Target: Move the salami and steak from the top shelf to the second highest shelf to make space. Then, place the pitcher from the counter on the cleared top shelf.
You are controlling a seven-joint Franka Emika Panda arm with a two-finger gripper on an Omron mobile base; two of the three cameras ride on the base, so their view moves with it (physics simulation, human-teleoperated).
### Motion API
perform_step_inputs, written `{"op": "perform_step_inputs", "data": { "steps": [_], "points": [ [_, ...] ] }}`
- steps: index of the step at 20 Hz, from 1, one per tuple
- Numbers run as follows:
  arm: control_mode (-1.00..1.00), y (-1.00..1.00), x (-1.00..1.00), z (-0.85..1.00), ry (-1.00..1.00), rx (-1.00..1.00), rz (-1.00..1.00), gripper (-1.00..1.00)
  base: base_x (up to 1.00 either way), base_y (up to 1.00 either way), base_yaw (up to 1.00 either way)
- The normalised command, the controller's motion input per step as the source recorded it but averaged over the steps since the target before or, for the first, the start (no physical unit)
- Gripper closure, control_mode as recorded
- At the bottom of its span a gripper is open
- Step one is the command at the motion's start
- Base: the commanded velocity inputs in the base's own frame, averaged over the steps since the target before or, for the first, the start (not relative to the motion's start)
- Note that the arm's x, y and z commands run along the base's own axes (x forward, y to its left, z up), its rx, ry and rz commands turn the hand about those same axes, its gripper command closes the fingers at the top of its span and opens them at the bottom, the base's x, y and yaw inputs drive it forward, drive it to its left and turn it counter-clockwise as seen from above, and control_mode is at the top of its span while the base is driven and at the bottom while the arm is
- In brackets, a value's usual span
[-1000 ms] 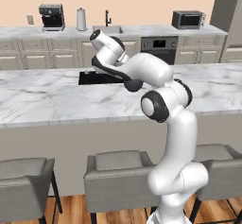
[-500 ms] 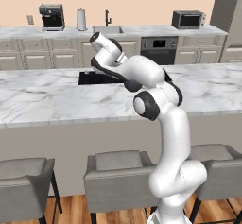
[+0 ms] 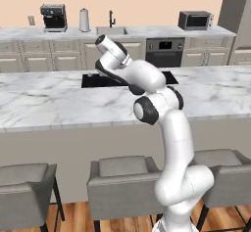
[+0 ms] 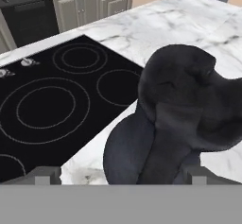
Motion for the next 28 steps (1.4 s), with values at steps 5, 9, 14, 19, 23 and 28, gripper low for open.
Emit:
{"op": "perform_step_inputs", "data": {
  "steps": [5, 9, 14, 19, 23, 28],
  "points": [
    [-1.0, -0.08, 0.3, -0.12, 0.0, 0.0, 0.0, -1.0, 0.0, 0.0, 0.0],
    [-1.0, -0.1, 0.23, -0.13, 0.0, 0.0, 0.0, 1.0, 0.0, 0.0, 0.0],
    [-1.0, -0.1, 0.06, -0.23, 0.0, 0.0, 0.0, 1.0, 0.0, 0.0, 0.0],
    [-1.0, -0.13, 0.0, -0.28, 0.0, 0.0, 0.0, 1.0, 0.0, 0.0, 0.0],
    [-1.0, 0.0, 0.0, -0.06, 0.0, 0.0, 0.0, 1.0, 0.0, 0.0, 0.0],
    [-1.0, 0.0, -0.02, -0.01, -0.03, 0.0, 0.01, 1.0, 0.0, 0.0, 0.0]
  ]
}}
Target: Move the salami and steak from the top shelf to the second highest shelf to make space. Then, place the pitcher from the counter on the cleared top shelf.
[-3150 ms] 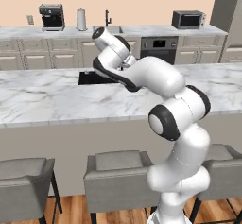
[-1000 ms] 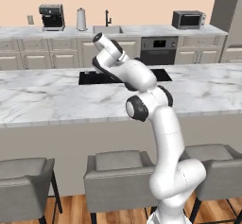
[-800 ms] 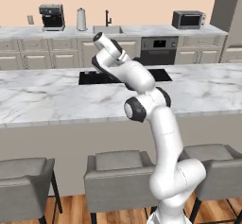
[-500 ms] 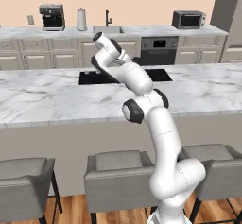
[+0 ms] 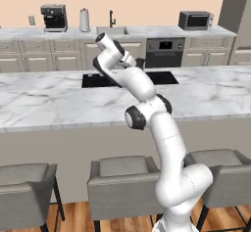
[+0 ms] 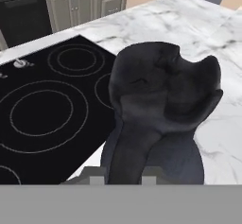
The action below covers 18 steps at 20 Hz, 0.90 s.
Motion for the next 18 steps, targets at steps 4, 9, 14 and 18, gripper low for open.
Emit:
{"op": "perform_step_inputs", "data": {
  "steps": [4, 9, 14, 18],
  "points": [
    [-1.0, 0.0, -0.57, 0.31, -0.08, 0.0, 0.13, 1.0, 0.0, 0.0, 0.0],
    [-1.0, -0.19, -0.99, 0.26, -0.12, 0.0, 0.25, 1.0, 0.0, 0.0, 0.0],
    [-1.0, -0.55, -1.0, 0.0, -0.14, 0.02, 0.42, 1.0, 0.0, 0.0, 0.0],
    [-1.0, -0.6, -1.0, -0.42, -0.2, 0.11, 0.54, 1.0, 0.0, 0.0, 0.0]
  ]
}}
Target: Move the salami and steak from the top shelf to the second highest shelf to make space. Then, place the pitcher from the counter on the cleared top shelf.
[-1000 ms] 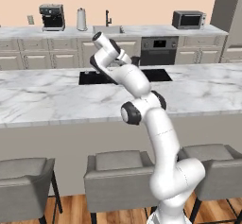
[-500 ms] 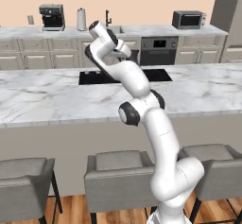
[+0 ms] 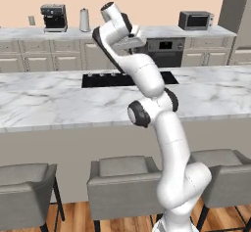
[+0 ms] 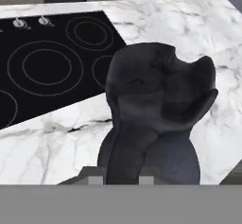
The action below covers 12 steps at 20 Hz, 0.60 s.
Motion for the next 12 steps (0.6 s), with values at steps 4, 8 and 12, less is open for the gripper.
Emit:
{"op": "perform_step_inputs", "data": {
  "steps": [4, 8, 12],
  "points": [
    [-1.0, -0.51, -1.0, -1.0, -0.26, 0.11, 0.53, 1.0, 0.0, 0.0, 0.0],
    [-1.0, -0.4, -1.0, -1.0, -0.24, 0.0, 0.49, 1.0, 0.0, 0.0, 0.0],
    [-1.0, -0.4, -1.0, -1.0, -0.23, 0.0, 0.5, 1.0, 0.0, 0.0, 0.0]
  ]
}}
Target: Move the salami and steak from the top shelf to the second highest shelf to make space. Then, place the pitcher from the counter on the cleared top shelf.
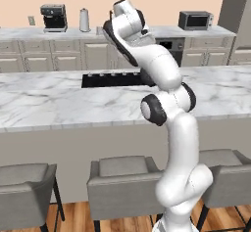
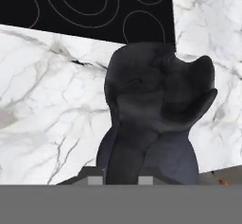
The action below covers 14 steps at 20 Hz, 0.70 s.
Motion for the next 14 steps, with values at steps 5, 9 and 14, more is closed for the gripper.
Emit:
{"op": "perform_step_inputs", "data": {
  "steps": [5, 9, 14],
  "points": [
    [-1.0, -0.26, -1.0, -1.0, -0.38, 0.0, 0.48, 1.0, 0.0, 0.0, 0.0],
    [-1.0, -0.18, -1.0, -0.98, -0.55, 0.09, 0.42, 1.0, 0.0, 0.0, 0.0],
    [-1.0, -0.12, -1.0, -0.2, -0.51, 0.31, 0.35, 1.0, 0.0, 0.0, 0.0]
  ]
}}
